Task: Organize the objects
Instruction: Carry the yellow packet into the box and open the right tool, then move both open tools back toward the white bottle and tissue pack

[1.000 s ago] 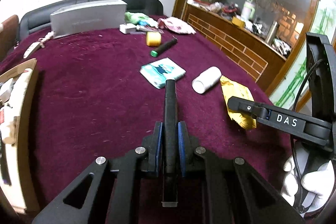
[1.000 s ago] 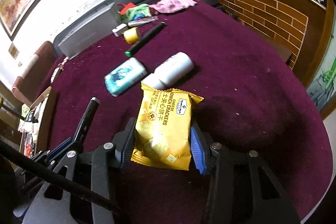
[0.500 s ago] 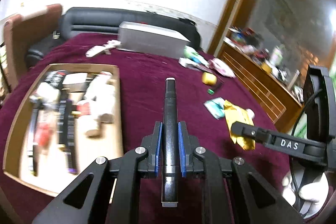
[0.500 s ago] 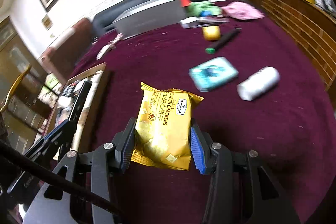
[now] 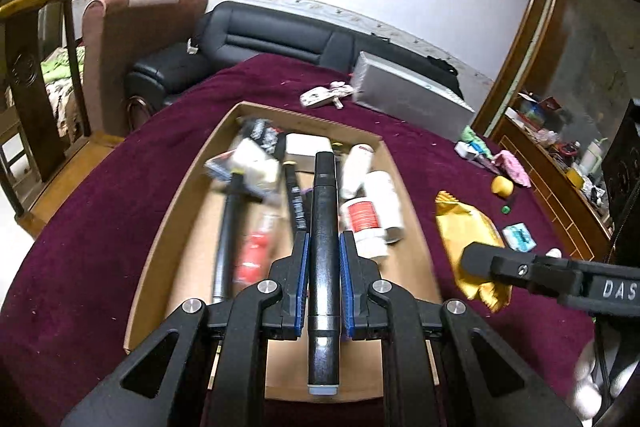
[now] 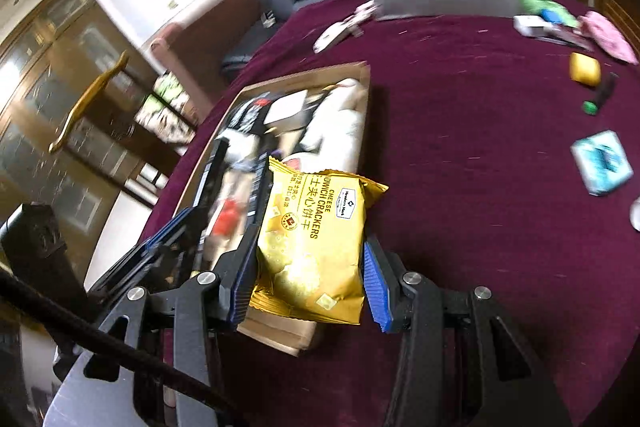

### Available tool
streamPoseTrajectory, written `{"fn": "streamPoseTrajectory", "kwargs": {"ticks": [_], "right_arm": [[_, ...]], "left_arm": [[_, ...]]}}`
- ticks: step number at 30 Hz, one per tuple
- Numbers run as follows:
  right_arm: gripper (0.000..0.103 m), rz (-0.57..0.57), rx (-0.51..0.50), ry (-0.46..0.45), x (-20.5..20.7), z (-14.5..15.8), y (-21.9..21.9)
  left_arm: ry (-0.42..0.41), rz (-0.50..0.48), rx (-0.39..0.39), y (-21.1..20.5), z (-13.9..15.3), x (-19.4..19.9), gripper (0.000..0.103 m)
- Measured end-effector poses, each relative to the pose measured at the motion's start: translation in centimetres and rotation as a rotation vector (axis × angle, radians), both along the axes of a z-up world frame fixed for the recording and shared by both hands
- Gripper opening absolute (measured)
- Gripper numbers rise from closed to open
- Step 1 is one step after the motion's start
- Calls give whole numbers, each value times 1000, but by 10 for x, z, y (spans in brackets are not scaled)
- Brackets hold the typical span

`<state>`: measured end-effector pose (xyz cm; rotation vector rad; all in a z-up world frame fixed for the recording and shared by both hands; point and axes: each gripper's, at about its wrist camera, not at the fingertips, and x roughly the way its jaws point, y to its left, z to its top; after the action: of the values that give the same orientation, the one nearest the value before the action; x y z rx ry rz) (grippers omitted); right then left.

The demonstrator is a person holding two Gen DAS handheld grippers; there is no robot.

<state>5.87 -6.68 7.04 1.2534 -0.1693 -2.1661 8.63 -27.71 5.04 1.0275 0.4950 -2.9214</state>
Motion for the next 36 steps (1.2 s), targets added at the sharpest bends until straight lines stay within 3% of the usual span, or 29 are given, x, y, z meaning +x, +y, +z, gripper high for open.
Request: {"fn": "streamPoseTrajectory", "kwargs": {"ticks": [7,27,30,31,32,33,36], "right_arm": [[47,63,56,-24,0,-21,-42],[47,78,160,-40,-1,-47,-62],[48,72,154,-41,-1,-47,-63],[49,71,147,-43,-1,-47,-62],[50,72,141,-44,0,-46,-61],[51,76,135,-44,0,-46,-61],[55,86,135,-21,5,-42,-61]], "left_arm": [[-31,3,27,-18,-16,-1,12],[-33,22,54,-20,-18,0,14],[-24,65,41,-23,-12,4,27],[-18,76,41,-25,-9,6,38],[-7,78,49,-26,-7,8,56],[6,78,55,-27,-4,10,63],[32,77,27,-21,6,16,66]]}}
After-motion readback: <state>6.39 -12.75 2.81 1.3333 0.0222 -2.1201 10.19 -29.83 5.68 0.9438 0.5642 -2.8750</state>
